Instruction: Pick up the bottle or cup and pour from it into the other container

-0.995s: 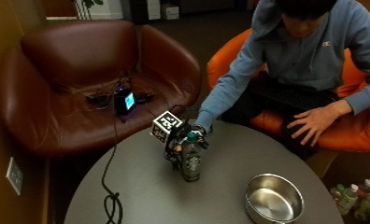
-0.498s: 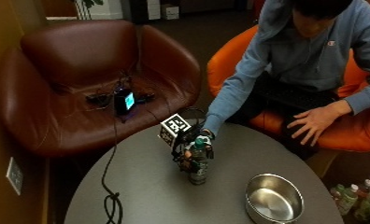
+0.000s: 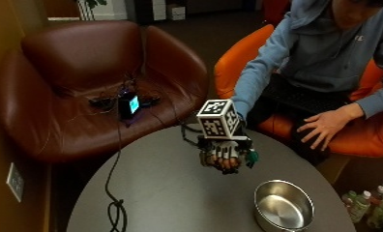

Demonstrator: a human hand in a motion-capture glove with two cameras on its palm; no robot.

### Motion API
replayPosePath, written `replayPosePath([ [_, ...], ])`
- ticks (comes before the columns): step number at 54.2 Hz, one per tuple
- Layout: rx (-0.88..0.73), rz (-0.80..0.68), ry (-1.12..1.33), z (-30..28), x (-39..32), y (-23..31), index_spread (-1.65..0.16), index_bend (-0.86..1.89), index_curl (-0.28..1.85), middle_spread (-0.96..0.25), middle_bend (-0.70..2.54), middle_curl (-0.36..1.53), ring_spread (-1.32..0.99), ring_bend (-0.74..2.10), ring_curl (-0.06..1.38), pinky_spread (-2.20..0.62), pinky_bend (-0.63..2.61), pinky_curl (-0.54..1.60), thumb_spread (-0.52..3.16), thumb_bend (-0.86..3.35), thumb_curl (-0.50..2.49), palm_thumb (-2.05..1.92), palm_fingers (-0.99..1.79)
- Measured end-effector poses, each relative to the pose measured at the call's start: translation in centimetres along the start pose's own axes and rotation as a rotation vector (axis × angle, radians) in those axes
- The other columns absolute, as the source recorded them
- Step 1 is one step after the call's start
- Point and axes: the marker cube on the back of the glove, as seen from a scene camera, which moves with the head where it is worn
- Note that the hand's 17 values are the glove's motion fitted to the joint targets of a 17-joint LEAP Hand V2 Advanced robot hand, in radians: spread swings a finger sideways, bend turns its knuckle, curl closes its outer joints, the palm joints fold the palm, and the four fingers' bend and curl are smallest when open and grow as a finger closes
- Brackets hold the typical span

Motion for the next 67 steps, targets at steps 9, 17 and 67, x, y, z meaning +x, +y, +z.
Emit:
replayPosePath([
  [9,-0.105,0.062,0.316,-1.0,-4.5,-1.2,-0.19,0.17,0.45,-0.10,0.41,0.50,-0.18,0.47,0.44,-0.19,0.28,0.38,0.27,-0.04,0.69,0.94,1.21],
  [17,-0.191,0.088,0.662,-1.4,-8.0,-3.1,-0.19,0.17,0.46,-0.10,0.41,0.50,-0.18,0.47,0.44,-0.19,0.28,0.38,0.26,-0.04,0.70,0.94,1.21],
  [67,-0.353,0.123,1.401,4.8,-12.7,-0.4,-0.24,0.15,0.45,-0.13,0.39,0.51,-0.22,0.47,0.44,-0.23,0.37,0.39,0.34,-0.04,0.72,0.87,1.22],
])
